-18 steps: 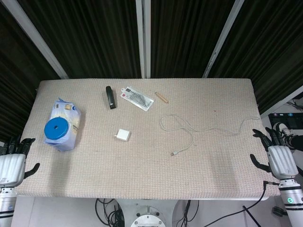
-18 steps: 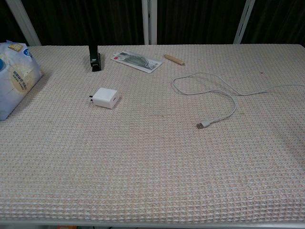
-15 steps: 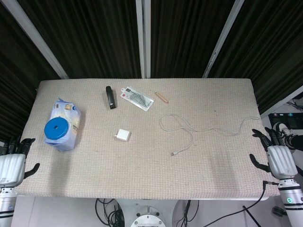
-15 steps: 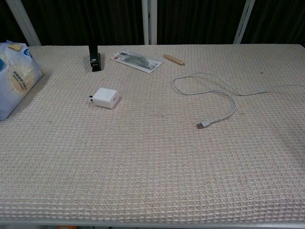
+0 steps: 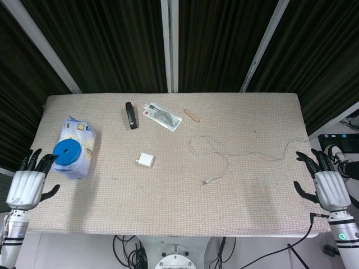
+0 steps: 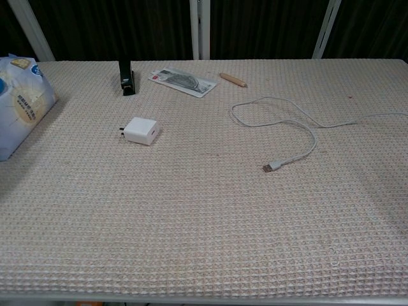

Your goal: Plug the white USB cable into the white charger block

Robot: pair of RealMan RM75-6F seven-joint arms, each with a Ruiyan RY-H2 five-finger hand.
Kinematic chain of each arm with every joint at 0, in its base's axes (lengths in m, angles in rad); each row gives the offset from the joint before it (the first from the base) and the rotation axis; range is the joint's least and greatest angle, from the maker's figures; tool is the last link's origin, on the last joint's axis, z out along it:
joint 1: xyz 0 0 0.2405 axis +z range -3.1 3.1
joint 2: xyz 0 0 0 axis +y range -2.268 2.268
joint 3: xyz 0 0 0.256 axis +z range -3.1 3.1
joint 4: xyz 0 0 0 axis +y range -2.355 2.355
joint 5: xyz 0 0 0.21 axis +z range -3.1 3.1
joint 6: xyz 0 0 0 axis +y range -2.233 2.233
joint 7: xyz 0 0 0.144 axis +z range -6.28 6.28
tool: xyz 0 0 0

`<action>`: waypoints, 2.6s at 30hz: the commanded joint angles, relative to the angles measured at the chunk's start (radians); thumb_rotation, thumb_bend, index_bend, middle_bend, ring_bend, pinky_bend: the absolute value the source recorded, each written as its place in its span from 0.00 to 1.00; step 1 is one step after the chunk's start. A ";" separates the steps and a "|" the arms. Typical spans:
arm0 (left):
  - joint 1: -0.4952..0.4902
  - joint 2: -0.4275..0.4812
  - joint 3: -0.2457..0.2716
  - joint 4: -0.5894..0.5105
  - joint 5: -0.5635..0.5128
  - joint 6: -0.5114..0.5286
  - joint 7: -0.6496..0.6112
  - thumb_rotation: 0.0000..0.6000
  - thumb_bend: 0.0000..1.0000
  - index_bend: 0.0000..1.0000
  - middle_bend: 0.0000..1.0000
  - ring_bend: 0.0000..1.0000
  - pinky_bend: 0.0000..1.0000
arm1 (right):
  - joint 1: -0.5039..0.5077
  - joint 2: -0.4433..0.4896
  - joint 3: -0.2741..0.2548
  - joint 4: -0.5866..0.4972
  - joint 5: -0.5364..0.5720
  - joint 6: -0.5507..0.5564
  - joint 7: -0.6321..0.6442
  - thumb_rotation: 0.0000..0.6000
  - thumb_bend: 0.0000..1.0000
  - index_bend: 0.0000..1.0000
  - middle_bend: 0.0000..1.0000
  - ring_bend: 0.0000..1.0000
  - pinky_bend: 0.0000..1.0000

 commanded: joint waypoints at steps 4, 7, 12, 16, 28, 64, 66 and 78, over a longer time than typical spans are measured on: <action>-0.209 -0.022 -0.055 0.019 0.011 -0.257 -0.034 1.00 0.22 0.22 0.19 0.01 0.01 | 0.011 0.010 0.005 -0.017 -0.005 -0.017 -0.022 1.00 0.28 0.13 0.23 0.01 0.00; -0.297 -0.071 -0.074 0.055 -0.015 -0.371 -0.044 1.00 0.22 0.22 0.22 0.02 0.01 | 0.018 0.015 0.010 -0.031 -0.004 -0.026 -0.037 1.00 0.28 0.13 0.23 0.01 0.00; -0.426 -0.173 -0.099 0.135 -0.083 -0.535 -0.030 1.00 0.24 0.22 0.25 0.03 0.02 | 0.023 0.021 0.016 -0.047 -0.001 -0.032 -0.053 1.00 0.28 0.13 0.23 0.01 0.00; -0.490 -0.249 -0.108 0.194 -0.140 -0.602 0.001 1.00 0.24 0.22 0.26 0.04 0.02 | 0.020 0.025 0.019 -0.050 0.007 -0.032 -0.056 1.00 0.28 0.13 0.23 0.01 0.00; -0.573 -0.415 -0.105 0.293 -0.292 -0.630 0.125 1.00 0.25 0.24 0.24 0.04 0.02 | 0.023 0.021 0.021 -0.033 0.017 -0.050 -0.035 1.00 0.28 0.13 0.23 0.01 0.00; -0.652 -0.537 -0.071 0.408 -0.431 -0.593 0.221 1.00 0.28 0.33 0.29 0.06 0.02 | 0.017 0.014 0.023 -0.015 0.038 -0.068 -0.020 1.00 0.28 0.13 0.23 0.01 0.00; -0.653 -0.539 -0.070 0.413 -0.430 -0.591 0.218 1.00 0.29 0.34 0.31 0.07 0.03 | 0.017 0.013 0.023 -0.015 0.038 -0.070 -0.020 1.00 0.28 0.13 0.23 0.01 0.00; -0.623 -0.507 -0.071 0.366 -0.426 -0.561 0.139 1.00 0.38 0.47 0.43 0.18 0.08 | 0.069 0.003 0.024 -0.035 -0.018 -0.115 -0.054 1.00 0.28 0.17 0.26 0.01 0.00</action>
